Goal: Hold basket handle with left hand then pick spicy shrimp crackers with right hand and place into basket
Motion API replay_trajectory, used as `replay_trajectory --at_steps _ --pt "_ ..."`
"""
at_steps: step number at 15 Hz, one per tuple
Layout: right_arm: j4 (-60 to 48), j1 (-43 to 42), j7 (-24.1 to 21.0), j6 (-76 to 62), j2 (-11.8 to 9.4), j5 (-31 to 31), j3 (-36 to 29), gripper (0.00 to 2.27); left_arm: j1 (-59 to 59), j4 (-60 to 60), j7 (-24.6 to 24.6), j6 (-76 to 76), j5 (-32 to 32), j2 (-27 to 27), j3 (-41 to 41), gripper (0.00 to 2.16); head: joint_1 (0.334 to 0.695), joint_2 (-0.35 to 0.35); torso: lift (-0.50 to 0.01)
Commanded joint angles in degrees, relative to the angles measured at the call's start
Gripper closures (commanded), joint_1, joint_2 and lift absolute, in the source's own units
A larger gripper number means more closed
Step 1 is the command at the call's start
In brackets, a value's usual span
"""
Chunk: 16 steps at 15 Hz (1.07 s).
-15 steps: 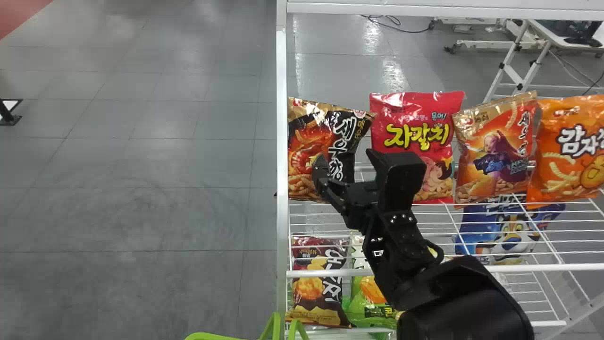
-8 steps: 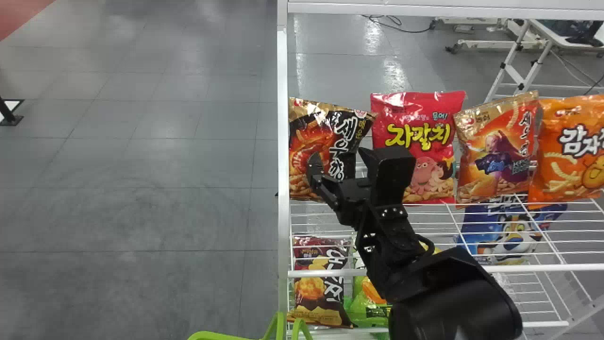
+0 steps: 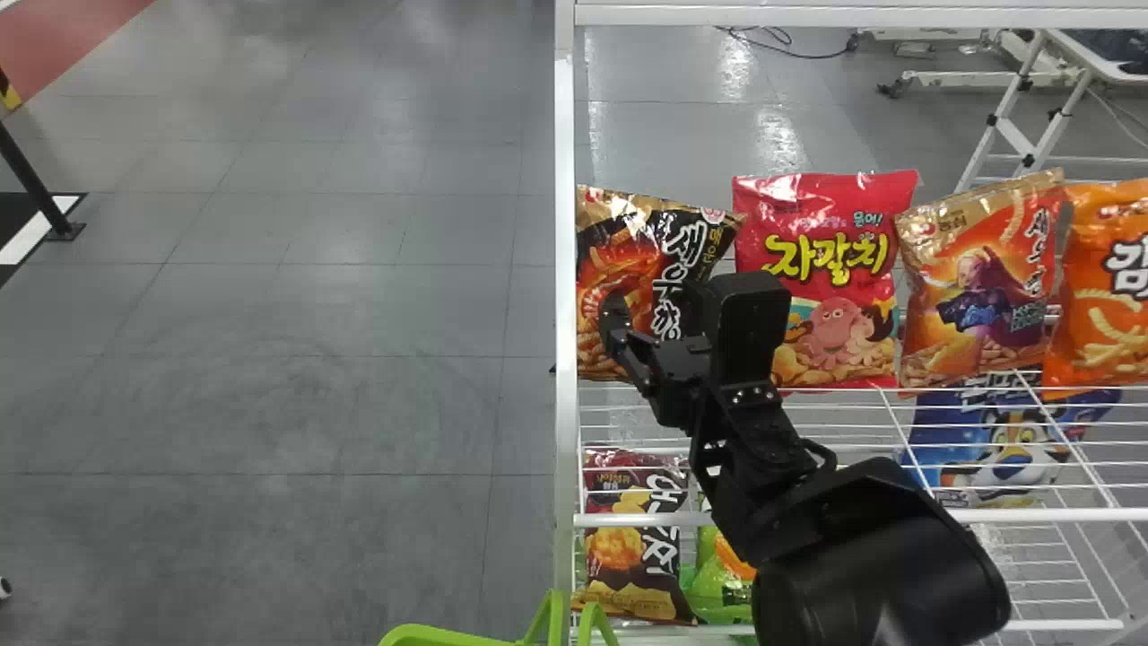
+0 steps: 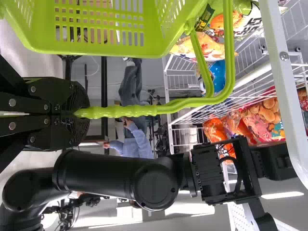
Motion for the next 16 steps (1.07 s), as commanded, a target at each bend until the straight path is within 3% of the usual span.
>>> replay_trajectory --at_steps 1,4,5,11,16 --pt "-0.1 -0.5 0.4 4.9 0.0 -0.7 -0.4 0.84 0.0 0.0 0.0 0.1 0.0 -0.3 0.0 1.81 0.695 -0.019 -0.037" --pt "-0.6 0.4 0.5 6.3 -0.2 -2.4 -1.2 1.52 0.0 0.0 0.0 0.1 0.0 -0.3 -0.3 1.81 0.695 -0.023 -0.037" --pt "-1.2 1.1 0.8 6.1 -0.3 -2.4 -1.4 1.59 0.0 0.0 0.0 0.1 0.0 -0.3 -0.4 1.81 0.695 -0.026 -0.037" --pt "-7.7 5.4 1.0 5.1 -1.5 -1.9 -1.7 1.59 0.6 -0.4 0.0 0.1 0.0 -0.3 -0.9 1.81 0.695 -0.046 -0.037" --pt "-14.7 9.5 1.0 4.4 -3.7 -2.1 -2.3 1.59 1.7 -1.7 0.0 0.1 0.0 -0.3 -1.1 1.81 0.695 -0.059 -0.037"
